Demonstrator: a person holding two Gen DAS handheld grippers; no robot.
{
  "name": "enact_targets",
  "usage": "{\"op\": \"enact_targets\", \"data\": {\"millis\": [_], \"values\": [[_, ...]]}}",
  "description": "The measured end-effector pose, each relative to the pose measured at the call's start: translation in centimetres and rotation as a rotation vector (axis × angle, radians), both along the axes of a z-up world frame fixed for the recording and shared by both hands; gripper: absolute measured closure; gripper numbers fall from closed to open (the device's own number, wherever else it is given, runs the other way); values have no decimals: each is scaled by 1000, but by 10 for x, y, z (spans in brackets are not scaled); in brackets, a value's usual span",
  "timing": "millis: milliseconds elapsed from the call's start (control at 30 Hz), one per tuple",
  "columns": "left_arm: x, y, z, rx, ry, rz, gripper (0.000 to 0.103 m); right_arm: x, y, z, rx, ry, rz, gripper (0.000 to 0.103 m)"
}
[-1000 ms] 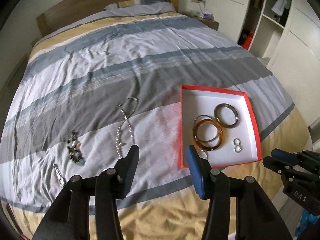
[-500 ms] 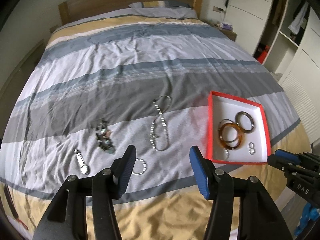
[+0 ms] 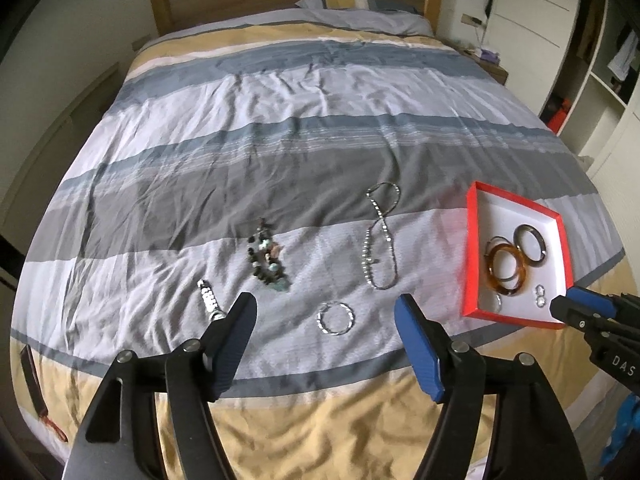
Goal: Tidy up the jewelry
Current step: 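Withdraw both open tools up from the box toward the remaining jewelry, then grasp the silver watch with the left tool while the right tool grasps the twisted hoop earring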
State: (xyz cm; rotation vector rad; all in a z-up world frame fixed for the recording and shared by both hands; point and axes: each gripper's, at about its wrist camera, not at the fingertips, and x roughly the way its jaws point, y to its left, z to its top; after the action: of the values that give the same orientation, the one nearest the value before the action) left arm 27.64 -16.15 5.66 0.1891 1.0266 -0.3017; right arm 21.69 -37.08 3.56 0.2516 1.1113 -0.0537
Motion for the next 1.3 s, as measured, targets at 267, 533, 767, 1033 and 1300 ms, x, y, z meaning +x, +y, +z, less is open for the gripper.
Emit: {"op": "enact_targets", "data": {"millis": [267,533,767,1033,1300], "values": [[1,26,-1,-26,2,7,32,8,13,2,-5,4,25,73],[-3,95,-19,-8,50,120,32,17,33,-8,-7,25,68,73],[1,146,-38,-12,85,230,28,27,54,-22,11,44,111,73],[18,161,-64,-32,112,274,23,41,89,-49,38,72,178,68],[42,161,-89,-36,130,275,23,63,114,-76,73,90,230,65]]}}
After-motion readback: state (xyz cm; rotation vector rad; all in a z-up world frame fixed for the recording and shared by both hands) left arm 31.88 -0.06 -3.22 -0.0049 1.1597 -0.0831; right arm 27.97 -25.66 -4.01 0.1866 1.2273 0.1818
